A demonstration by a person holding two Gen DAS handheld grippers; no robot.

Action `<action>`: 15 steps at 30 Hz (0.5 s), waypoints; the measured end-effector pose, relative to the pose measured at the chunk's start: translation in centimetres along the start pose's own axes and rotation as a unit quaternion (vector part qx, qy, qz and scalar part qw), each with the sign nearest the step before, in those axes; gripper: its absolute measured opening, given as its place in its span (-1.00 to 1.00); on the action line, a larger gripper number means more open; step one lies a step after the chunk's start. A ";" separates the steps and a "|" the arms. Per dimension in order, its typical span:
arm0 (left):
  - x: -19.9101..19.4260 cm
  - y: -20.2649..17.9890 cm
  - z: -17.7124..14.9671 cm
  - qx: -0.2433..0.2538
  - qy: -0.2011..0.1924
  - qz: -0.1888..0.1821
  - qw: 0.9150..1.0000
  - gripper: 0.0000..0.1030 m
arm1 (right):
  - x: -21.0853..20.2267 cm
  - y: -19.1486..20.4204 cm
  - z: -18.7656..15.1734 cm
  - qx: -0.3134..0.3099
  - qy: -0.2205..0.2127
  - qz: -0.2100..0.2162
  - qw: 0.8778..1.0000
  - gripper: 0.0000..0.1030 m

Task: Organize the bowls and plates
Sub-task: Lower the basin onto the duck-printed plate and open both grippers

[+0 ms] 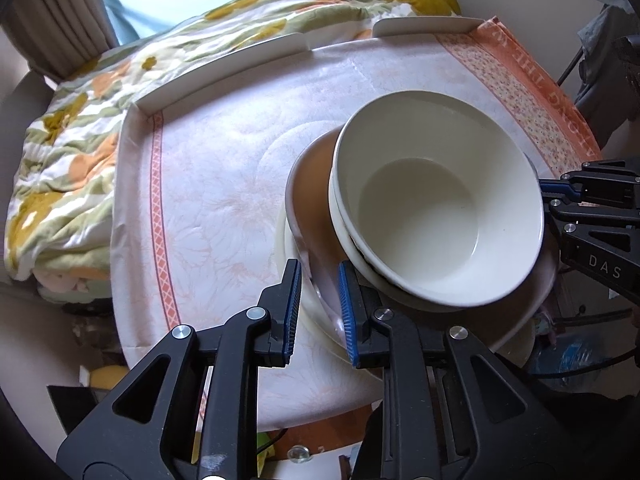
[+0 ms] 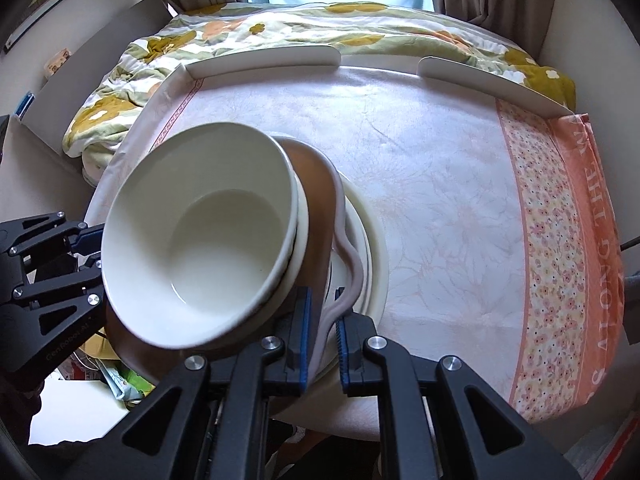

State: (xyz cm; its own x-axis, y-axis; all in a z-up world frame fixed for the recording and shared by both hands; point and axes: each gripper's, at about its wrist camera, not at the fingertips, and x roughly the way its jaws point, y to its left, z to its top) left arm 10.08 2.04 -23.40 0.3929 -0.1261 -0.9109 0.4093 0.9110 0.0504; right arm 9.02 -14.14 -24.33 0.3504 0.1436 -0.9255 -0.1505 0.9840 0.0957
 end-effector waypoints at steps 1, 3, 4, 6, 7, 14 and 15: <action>-0.6 0.1 0.0 -0.001 -0.002 0.004 1.000 -0.67 | -0.4 -0.2 -0.1 0.010 -0.002 0.004 1.000 -0.80; -1.8 0.2 -0.1 0.000 -0.012 0.014 1.000 -0.67 | -1.4 -0.6 -0.3 0.031 -0.007 0.011 0.999 -0.80; -2.5 0.4 -0.3 -0.002 -0.017 0.013 1.000 -0.67 | -1.9 -0.8 -0.6 0.042 -0.011 0.015 0.999 -0.79; -3.9 0.8 -0.6 -0.013 -0.026 0.009 1.000 -0.67 | -3.1 -1.1 -1.0 0.055 -0.026 0.017 0.998 -0.79; -4.6 1.0 -0.8 -0.020 -0.031 0.006 0.999 -0.67 | -3.8 -1.0 -1.3 0.058 -0.034 0.016 0.998 -0.79; -11.8 1.2 -1.3 -0.068 -0.094 0.001 0.993 -0.67 | -10.9 -0.3 -2.2 0.051 -0.104 0.007 0.993 -0.79; -13.1 1.1 -1.3 -0.072 -0.107 0.011 0.992 -0.67 | -12.0 -0.2 -2.3 0.047 -0.115 0.005 0.992 -0.79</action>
State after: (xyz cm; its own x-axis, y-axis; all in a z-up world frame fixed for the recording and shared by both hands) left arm 4.29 5.19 -11.95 0.5732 -0.1718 -0.8012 0.2822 0.9594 -0.0038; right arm 2.75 -16.31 -14.07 0.5524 0.1622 -0.8176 -0.0716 0.9865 0.1473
